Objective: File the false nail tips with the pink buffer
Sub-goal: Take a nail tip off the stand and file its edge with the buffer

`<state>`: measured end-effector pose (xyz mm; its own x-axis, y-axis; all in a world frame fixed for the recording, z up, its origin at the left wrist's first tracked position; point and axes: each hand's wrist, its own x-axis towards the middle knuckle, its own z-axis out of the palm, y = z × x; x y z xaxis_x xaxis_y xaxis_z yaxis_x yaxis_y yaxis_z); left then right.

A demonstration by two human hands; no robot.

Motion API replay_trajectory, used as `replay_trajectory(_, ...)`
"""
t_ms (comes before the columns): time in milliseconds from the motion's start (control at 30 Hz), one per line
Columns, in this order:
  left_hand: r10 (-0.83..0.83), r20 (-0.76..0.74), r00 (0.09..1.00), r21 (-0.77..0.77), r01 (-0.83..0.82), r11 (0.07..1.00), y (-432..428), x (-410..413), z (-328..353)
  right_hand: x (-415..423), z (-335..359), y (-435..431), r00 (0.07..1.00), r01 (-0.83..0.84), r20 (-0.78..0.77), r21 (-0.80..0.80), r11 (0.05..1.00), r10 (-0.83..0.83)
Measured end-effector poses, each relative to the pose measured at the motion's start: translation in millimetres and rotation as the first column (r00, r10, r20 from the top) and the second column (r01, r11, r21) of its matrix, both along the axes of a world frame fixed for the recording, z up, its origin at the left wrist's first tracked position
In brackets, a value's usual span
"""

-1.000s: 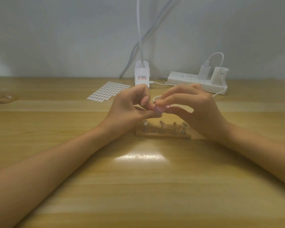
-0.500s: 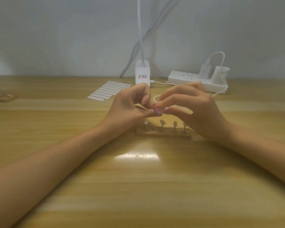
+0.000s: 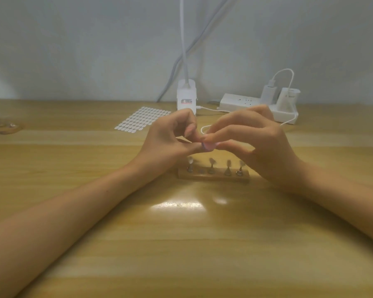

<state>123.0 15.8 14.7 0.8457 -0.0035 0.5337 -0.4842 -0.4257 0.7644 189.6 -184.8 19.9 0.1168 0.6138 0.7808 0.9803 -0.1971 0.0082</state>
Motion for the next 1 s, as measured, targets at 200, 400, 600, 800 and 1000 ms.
replay_trajectory(200,-0.032,-0.02,0.999,-0.03,0.031,0.999,-0.6,-1.0,-1.0,10.0,2.7,-7.7,0.995,0.058,-0.08,0.001,0.998,-0.058)
replay_trajectory(400,-0.063,-0.02,0.998,-0.056,0.061,0.997,0.5,-1.6,-1.0,14.6,-4.0,-6.3,0.992,0.079,-0.096,-0.047,0.996,-0.083)
replay_trajectory(600,-0.106,-0.02,0.994,-0.096,0.104,0.99,0.3,-3.4,2.9,18.1,-5.3,-6.4,0.969,0.035,-0.245,0.052,0.998,-0.021)
replay_trajectory(800,-0.105,-0.07,0.992,-0.112,0.097,0.989,-1.0,-5.3,4.7,15.8,-12.3,-5.3,0.972,0.022,-0.232,-0.033,0.999,-0.029)
replay_trajectory(1000,-0.101,-0.072,0.992,-0.14,0.09,0.986,-0.4,-3.8,3.1,12.7,-8.9,-4.0,0.962,0.01,-0.273,0.011,1.0,-0.007)
